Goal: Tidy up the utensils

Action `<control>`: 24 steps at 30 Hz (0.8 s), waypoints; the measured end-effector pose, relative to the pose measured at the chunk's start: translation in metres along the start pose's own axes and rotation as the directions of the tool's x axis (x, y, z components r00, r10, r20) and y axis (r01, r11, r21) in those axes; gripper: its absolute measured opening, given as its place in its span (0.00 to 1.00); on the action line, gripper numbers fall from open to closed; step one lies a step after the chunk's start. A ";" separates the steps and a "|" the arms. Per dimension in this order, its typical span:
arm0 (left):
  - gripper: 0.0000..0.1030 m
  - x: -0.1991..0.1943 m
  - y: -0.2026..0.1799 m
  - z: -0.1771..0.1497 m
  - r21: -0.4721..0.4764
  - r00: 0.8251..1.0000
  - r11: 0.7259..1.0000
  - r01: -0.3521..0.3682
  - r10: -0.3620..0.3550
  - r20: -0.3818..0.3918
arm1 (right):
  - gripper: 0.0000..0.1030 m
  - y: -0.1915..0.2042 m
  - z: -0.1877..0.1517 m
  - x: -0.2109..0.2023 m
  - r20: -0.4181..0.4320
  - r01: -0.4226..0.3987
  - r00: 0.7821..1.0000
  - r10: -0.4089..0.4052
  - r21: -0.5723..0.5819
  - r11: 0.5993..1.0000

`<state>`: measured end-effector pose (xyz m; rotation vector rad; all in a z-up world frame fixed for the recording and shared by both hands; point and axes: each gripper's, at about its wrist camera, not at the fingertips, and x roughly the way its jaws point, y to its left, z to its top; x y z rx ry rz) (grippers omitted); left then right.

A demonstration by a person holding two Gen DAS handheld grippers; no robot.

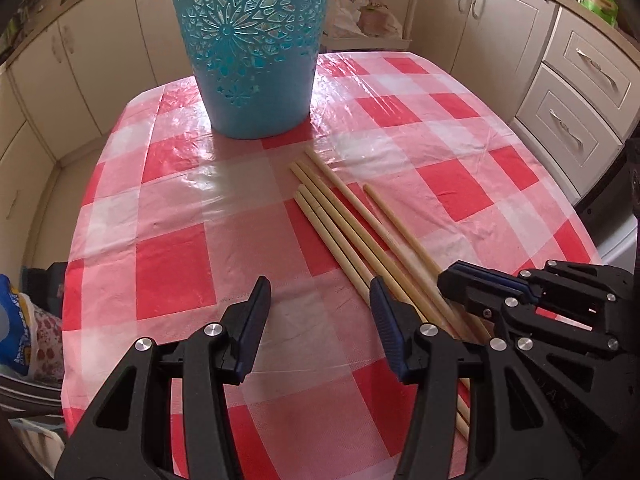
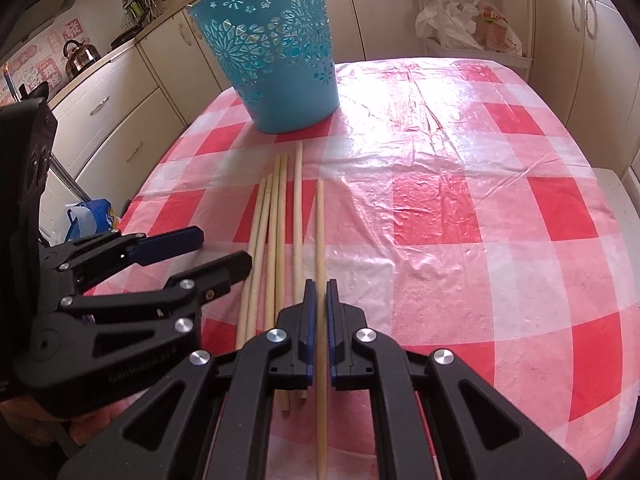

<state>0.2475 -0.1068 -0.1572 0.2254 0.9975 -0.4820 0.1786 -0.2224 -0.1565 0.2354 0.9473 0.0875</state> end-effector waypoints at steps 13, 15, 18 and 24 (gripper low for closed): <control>0.49 -0.003 0.022 0.008 -0.108 0.999 0.993 0.039 -0.042 -0.022 | 0.06 -0.004 0.000 -0.001 -0.004 -0.018 1.000 0.018 0.005 1.000; 0.49 -0.001 0.021 0.008 -0.128 0.999 0.991 0.044 -0.047 -0.021 | 0.06 -0.004 0.000 -0.001 -0.004 -0.017 1.000 0.017 0.005 1.000; 0.49 0.002 0.013 0.005 -0.111 1.000 0.994 0.015 -0.017 -0.021 | 0.06 -0.005 -0.001 -0.001 -0.006 -0.021 1.000 0.021 0.006 1.000; 0.49 0.004 0.009 0.008 -0.095 0.999 0.995 -0.041 0.039 -0.027 | 0.06 -0.005 -0.001 -0.002 -0.006 -0.017 1.000 0.017 -0.004 1.000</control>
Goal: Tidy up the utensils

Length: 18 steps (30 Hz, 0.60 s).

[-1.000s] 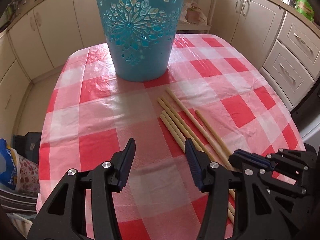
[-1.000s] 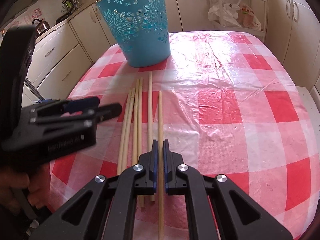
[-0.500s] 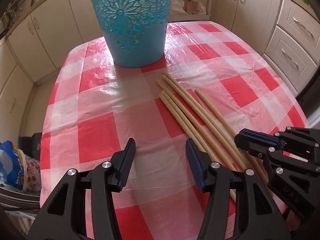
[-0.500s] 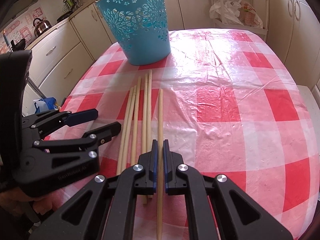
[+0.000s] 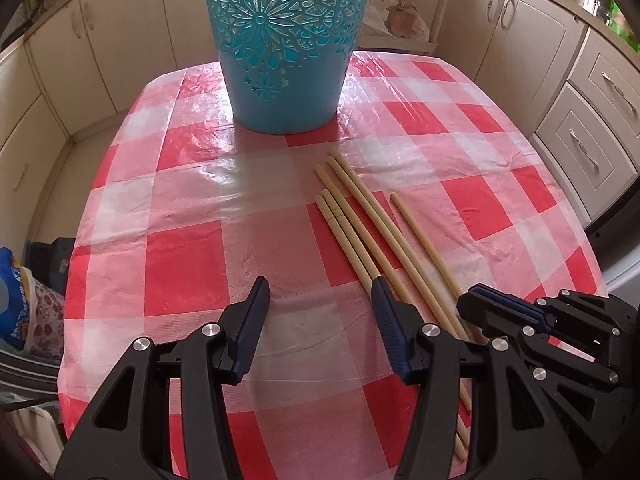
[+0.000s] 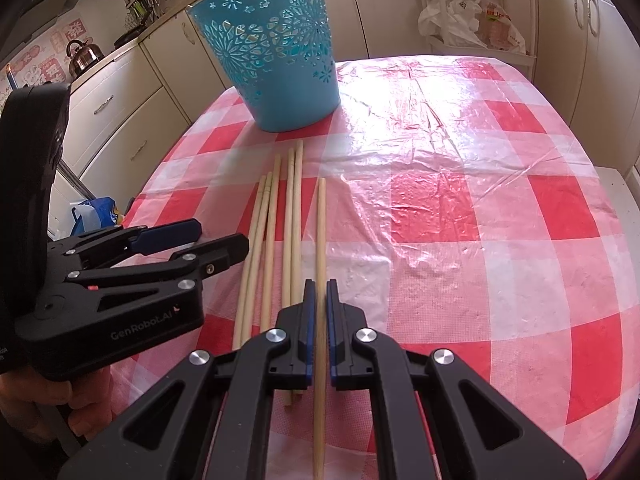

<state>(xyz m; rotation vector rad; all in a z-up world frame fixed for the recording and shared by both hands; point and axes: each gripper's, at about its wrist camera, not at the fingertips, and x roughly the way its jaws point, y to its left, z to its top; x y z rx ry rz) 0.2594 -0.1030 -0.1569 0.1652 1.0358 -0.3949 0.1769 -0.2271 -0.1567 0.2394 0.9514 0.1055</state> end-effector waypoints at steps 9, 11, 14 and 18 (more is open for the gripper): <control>0.49 0.006 -0.001 0.008 0.015 0.999 0.999 -0.051 0.051 -0.008 | 0.06 0.006 0.009 0.004 0.009 0.033 0.999 -0.032 -0.049 0.998; 0.49 0.001 0.004 0.009 -0.033 1.000 0.999 -0.013 0.013 0.001 | 0.06 0.005 0.012 0.005 0.011 0.031 0.999 -0.030 -0.049 0.998; 0.49 -0.003 0.003 0.009 -0.049 1.000 0.999 0.017 -0.017 0.011 | 0.14 0.005 0.013 0.006 0.012 0.029 1.000 -0.028 -0.049 0.998; 0.49 0.004 0.000 0.008 -0.048 1.000 0.999 -0.013 0.012 -0.002 | 0.20 0.006 0.011 0.007 0.015 0.031 0.999 -0.031 -0.051 0.998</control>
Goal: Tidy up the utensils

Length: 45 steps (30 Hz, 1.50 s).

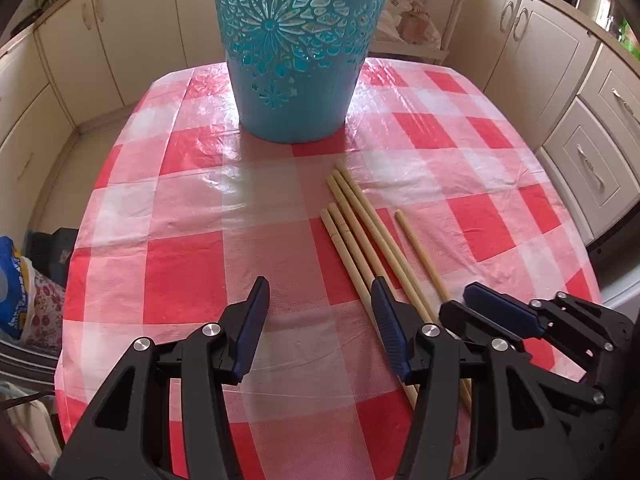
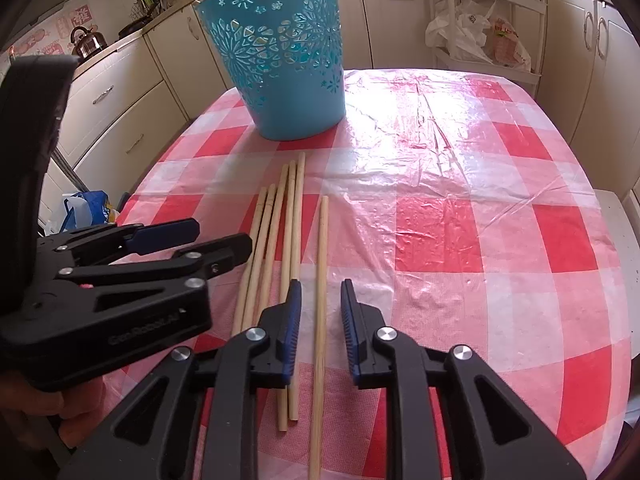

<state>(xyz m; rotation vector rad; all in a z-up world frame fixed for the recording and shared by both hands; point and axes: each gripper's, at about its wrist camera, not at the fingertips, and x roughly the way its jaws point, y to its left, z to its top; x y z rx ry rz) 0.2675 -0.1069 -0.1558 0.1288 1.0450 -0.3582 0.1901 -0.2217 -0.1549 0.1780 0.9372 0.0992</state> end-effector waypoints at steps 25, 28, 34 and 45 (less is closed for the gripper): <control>0.20 0.011 -0.012 0.009 0.166 1.000 0.986 -0.002 -0.001 0.022 | 0.14 -0.003 0.009 0.010 0.034 0.085 0.996 -0.083 -0.083 0.993; 0.10 0.011 -0.023 0.007 0.292 0.995 0.952 0.090 -0.100 0.021 | 0.07 -0.012 0.010 0.009 0.019 0.035 0.999 -0.034 -0.030 0.999; 0.06 0.011 -0.011 0.012 0.370 0.993 0.923 0.109 -0.114 -0.011 | 0.06 -0.026 0.013 0.007 0.004 0.000 1.000 0.000 0.043 0.999; 0.08 0.013 -0.007 0.012 0.266 0.999 0.963 0.050 -0.051 -0.004 | 0.06 -0.009 0.017 0.013 0.000 0.078 0.997 -0.078 -0.058 0.995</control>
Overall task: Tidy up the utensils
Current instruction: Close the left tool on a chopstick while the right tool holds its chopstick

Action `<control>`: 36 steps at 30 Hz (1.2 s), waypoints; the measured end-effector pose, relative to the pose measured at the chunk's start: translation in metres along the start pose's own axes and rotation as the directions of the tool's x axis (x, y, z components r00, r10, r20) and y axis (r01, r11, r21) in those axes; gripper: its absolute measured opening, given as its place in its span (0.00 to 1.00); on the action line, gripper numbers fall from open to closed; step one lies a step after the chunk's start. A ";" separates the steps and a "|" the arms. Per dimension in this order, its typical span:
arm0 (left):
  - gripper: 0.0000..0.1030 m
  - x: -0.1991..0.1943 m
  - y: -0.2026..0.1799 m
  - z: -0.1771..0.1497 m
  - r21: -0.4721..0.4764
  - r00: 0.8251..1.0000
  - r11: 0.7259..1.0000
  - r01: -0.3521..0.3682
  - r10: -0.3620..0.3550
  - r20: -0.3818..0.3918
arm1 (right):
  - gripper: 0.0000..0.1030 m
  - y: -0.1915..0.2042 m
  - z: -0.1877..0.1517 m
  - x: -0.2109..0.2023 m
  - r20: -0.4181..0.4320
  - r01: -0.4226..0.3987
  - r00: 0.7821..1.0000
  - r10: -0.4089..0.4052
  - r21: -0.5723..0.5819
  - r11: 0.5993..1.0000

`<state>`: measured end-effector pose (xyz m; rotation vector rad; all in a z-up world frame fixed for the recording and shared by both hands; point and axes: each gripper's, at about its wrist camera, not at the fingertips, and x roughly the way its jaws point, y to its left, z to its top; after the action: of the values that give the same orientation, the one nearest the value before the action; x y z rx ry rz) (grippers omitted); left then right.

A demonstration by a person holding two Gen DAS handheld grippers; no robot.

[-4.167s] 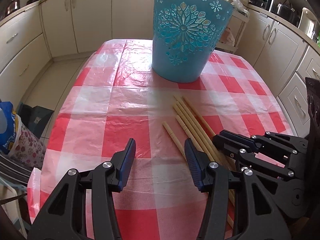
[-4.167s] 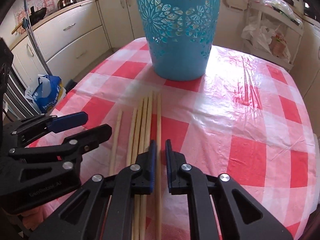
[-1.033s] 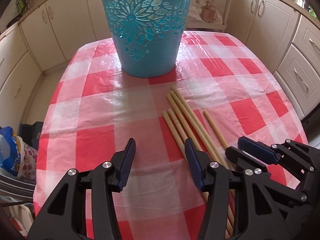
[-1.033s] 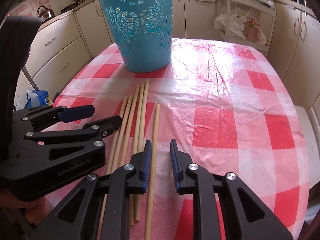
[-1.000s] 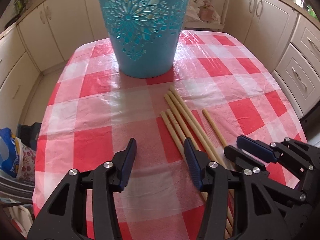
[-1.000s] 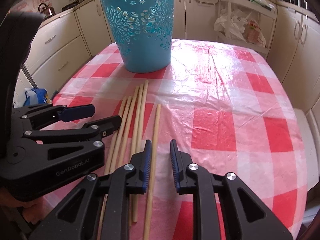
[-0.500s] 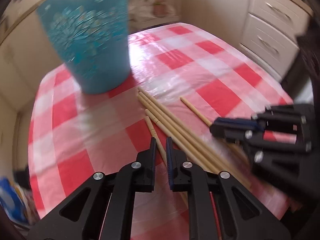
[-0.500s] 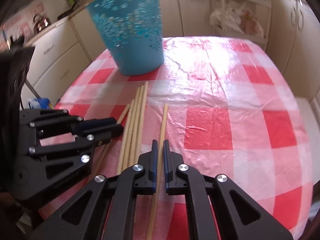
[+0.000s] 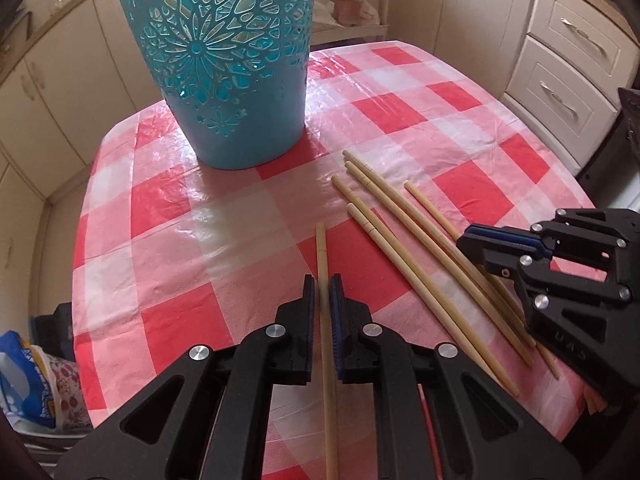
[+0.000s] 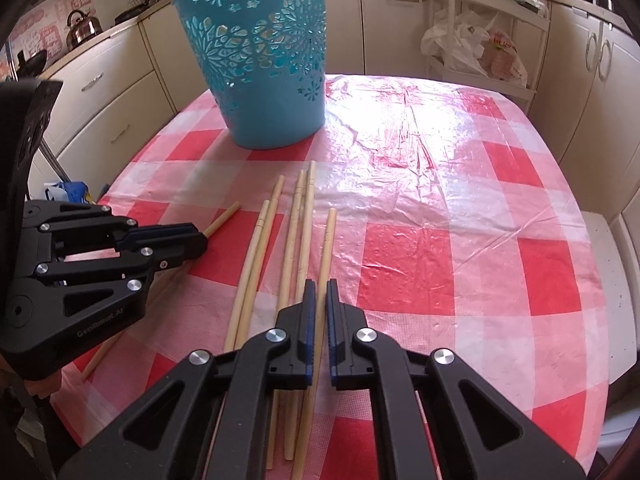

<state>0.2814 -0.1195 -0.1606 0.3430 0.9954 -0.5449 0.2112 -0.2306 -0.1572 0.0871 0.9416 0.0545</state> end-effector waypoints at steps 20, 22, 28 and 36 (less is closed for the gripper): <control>0.33 -0.002 0.001 -0.005 -0.116 0.995 0.989 -0.090 0.093 0.019 | 0.06 -0.004 -0.001 0.000 0.009 0.000 1.000 0.000 0.012 1.000; 0.32 -0.002 0.001 -0.005 -0.119 0.996 0.989 -0.086 0.090 0.028 | 0.06 -0.008 -0.002 -0.001 0.014 -0.021 1.000 0.020 0.038 0.999; 0.21 -0.003 -0.001 -0.006 -0.120 0.996 0.990 -0.071 0.077 0.044 | 0.06 -0.021 -0.002 -0.001 0.019 -0.100 0.995 0.099 0.120 0.988; 0.05 -0.020 -0.001 -0.007 -0.158 0.997 0.987 -0.010 0.022 0.076 | 0.06 -0.029 -0.009 -0.025 0.091 -0.223 0.974 0.207 0.220 0.950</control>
<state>0.2673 -0.1109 -0.1471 0.1875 0.9533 -0.4585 0.1892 -0.2612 -0.1452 0.4039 0.8652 0.1440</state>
